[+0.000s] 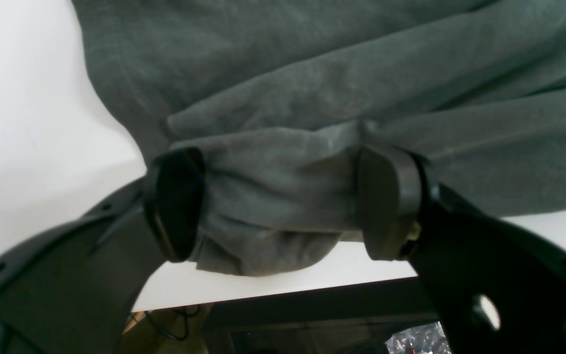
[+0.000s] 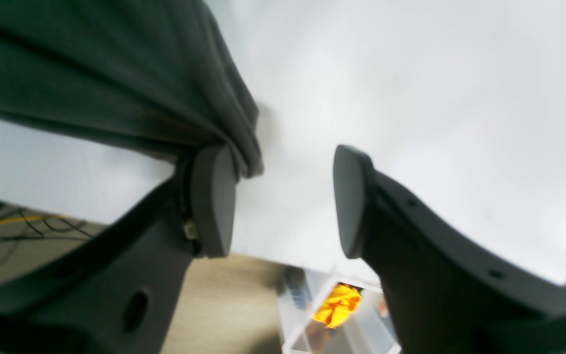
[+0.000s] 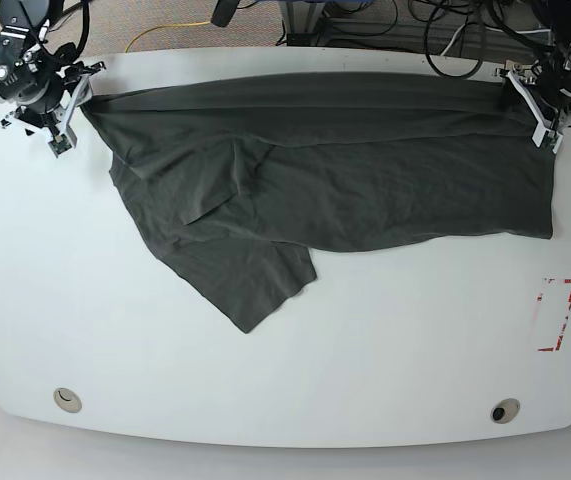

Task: Fold the T-shirt properly
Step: 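Pull the folded edge taut with both grippers, right gripper opening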

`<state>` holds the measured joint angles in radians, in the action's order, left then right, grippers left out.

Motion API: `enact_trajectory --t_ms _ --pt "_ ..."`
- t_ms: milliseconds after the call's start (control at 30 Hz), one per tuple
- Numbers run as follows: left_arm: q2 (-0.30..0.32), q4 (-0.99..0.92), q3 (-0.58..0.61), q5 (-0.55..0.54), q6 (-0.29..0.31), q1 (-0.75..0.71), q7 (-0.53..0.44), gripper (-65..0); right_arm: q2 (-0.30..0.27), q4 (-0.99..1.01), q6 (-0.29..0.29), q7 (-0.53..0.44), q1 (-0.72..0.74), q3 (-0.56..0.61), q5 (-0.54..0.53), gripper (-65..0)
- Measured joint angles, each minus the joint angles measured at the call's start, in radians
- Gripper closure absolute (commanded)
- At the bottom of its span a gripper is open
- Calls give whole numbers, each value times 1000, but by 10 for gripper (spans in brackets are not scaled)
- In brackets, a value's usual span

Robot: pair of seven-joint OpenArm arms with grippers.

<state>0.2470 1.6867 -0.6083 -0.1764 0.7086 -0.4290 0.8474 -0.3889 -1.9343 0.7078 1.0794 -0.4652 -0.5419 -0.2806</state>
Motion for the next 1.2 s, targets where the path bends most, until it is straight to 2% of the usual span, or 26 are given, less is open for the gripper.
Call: enact_trajectory --t_ms 200,433,600,667,800,900,1033,1200 --pt "-2 0 0 0 0 0 -2 -444 1 -70 -8 134 2 -1 -145 -304" --pt "-2 0 0 0 0 -1 -3 -444 -6 -68 -8 154 -5 -20 -147 -304" --pt "-2 0 0 0 0 -1 -3 -444 -43 -67 -8 157 -26 -79 -134 -301" --pt "-3 0 0 3 -1 0 -3 -444 -41 -67 -8 159 -18 -77 -142 -300" --pt "-3 5 0 0 0 0 -1 -444 -21 -67 -8 154 42 -72 -153 -300" --pt "-7 9 -18 3 0 3 1 -447 26 -66 -8 158 97 -73 -142 -304" --pt "-10 42 -39 23 -5 12 56 -451 66 -61 -9 162 174 -67 -146 -306" --pt "-11 98 -54 -20 -5 10 69 -453 95 -37 -8 160 242 -40 -137 -312"
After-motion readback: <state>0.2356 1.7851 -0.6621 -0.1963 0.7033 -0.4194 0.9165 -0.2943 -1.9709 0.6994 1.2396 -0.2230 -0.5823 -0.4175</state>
